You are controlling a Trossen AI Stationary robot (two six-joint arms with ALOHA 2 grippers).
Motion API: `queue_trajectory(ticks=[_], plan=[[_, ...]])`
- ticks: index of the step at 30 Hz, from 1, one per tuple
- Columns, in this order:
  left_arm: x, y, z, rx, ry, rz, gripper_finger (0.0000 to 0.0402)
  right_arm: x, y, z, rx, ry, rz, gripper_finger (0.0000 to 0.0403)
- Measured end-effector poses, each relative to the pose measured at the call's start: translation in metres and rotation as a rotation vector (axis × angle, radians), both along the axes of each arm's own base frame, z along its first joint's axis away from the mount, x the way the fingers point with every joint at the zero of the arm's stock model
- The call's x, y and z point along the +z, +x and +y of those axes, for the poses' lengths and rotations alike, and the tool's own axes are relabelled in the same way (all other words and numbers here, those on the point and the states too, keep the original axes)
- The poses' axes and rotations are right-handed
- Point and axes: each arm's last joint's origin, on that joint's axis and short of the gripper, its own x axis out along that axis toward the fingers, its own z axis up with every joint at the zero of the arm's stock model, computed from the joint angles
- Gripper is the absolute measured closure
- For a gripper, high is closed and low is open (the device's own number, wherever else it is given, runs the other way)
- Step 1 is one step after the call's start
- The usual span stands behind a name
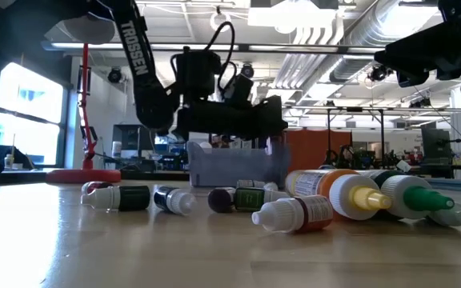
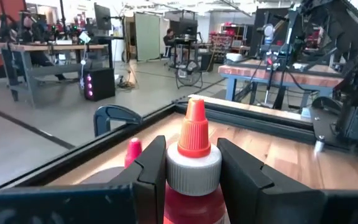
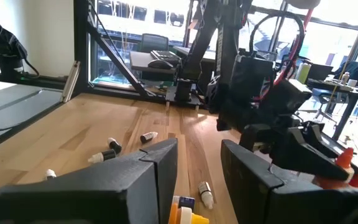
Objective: Pick & Place food coloring
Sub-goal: Put the large orange food coloring bottle into the black bin
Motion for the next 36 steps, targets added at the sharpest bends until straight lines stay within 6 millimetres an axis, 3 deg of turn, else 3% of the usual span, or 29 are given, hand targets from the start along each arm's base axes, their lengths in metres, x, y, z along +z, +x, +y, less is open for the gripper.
queue_trajectory(ticks=[14,22,36], plan=[[-0.017,0.001,0.000,0.086,-0.065,0.001,0.0305,0.000,0.000,0.000,0.000,0.000,0.000,0.0285],[-0.023,0.000,0.000,0.090,-0.076,0.050,0.0258,0.000,0.000,0.000,0.000,0.000,0.000,0.0285],[-0.023,0.000,0.000,0.077,-0.071,0.051,0.0251,0.000,0.000,0.000,0.000,0.000,0.000,0.0285]])
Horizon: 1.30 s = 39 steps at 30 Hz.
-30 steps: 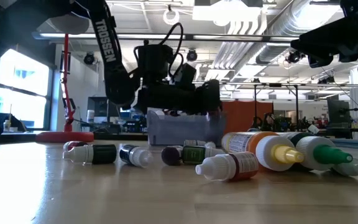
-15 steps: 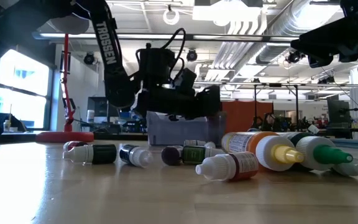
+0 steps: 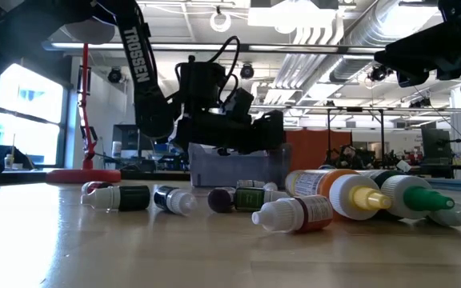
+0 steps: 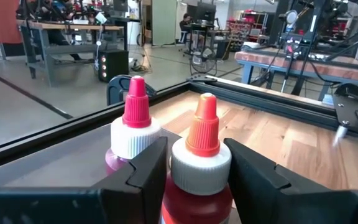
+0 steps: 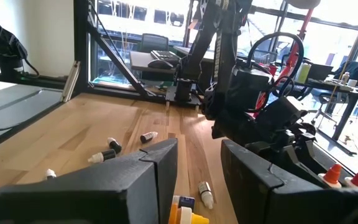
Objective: Pick & Place food coloring
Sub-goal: Put the large orange food coloring bottle into the black bin
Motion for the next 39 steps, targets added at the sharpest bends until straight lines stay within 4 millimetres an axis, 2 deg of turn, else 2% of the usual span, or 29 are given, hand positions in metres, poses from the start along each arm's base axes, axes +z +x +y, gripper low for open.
queue_trajectory(ticks=[11,19,39], plan=[[0.006,0.009,0.001,-0.048,0.007,0.003,0.0248,0.000,0.000,0.000,0.000,0.001,0.000,0.0285],[0.008,0.017,0.002,-0.059,-0.023,0.062,0.0217,0.000,0.000,0.000,0.000,0.005,0.000,0.0285],[0.014,0.025,0.002,-0.069,-0.007,0.071,0.0214,0.000,0.000,0.000,0.001,0.007,0.000,0.0285]])
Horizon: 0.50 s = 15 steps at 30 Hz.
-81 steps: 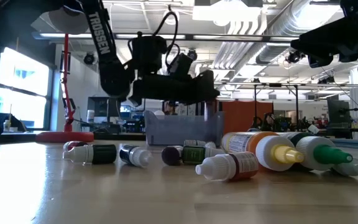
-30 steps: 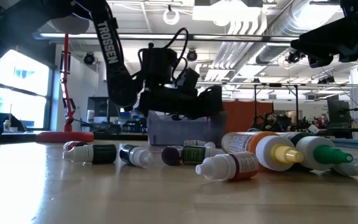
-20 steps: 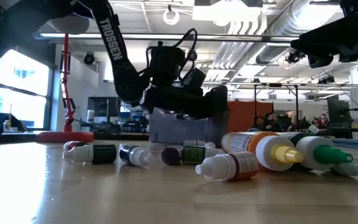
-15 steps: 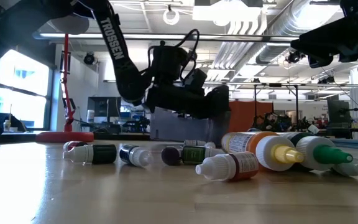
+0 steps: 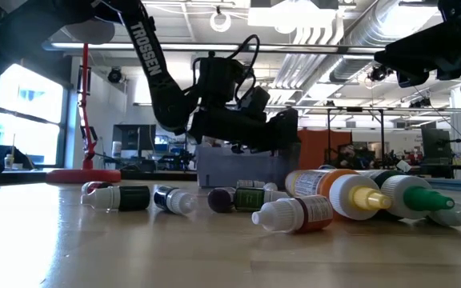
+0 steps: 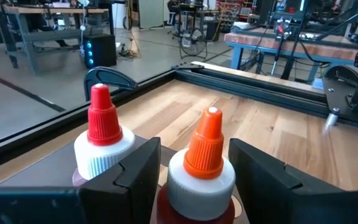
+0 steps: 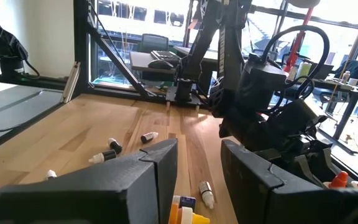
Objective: Pick & Place food coloring
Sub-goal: Put the large orange food coloring bottle into the black bin
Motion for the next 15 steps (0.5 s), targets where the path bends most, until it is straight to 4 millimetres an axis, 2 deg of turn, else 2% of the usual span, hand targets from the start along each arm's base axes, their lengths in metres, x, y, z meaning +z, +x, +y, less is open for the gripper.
queue_trajectory(ticks=[12,15], plan=[[0.0011,0.0014,-0.0098,0.028,0.068,0.030,0.0214,-0.0001,0.0000,0.0001,0.003,0.000,0.000,0.0285],[0.0074,0.0007,-0.0095,0.042,0.073,0.032,0.0214,0.0000,0.0000,0.0001,0.002,0.000,0.000,0.0285]])
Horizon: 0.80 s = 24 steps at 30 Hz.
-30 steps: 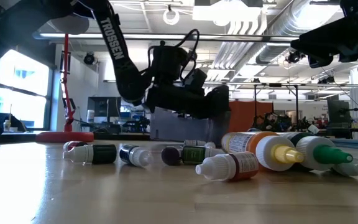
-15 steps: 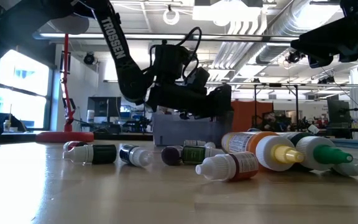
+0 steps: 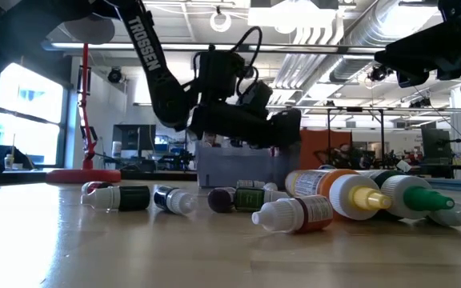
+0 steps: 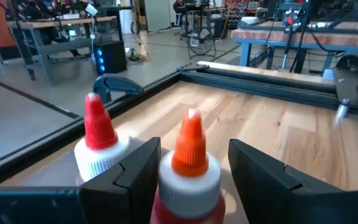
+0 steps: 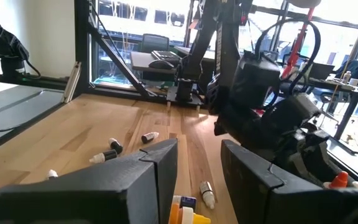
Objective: Pick & Place food coloring
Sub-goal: Put the large orange food coloring bottle into the black bin, then put the large green food coloring bottle into the black bin
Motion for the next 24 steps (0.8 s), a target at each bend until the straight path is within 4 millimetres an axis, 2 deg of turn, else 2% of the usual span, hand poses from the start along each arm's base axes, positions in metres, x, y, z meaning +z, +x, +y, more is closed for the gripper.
queue_trajectory(ticks=[7,14,20,24], plan=[[0.003,-0.001,0.000,0.009,-0.014,0.078,0.0212,0.000,0.000,0.000,0.001,0.001,-0.003,0.0285],[0.005,-0.001,-0.003,-0.003,0.032,0.079,0.0166,0.001,0.000,0.000,0.001,0.003,-0.006,0.0285],[0.013,0.003,-0.009,0.003,0.102,0.077,0.0136,0.001,0.000,0.000,0.001,0.003,-0.006,0.0285],[0.031,0.008,-0.021,0.021,0.197,0.075,0.0133,0.001,0.000,0.000,0.001,0.002,-0.006,0.0285]])
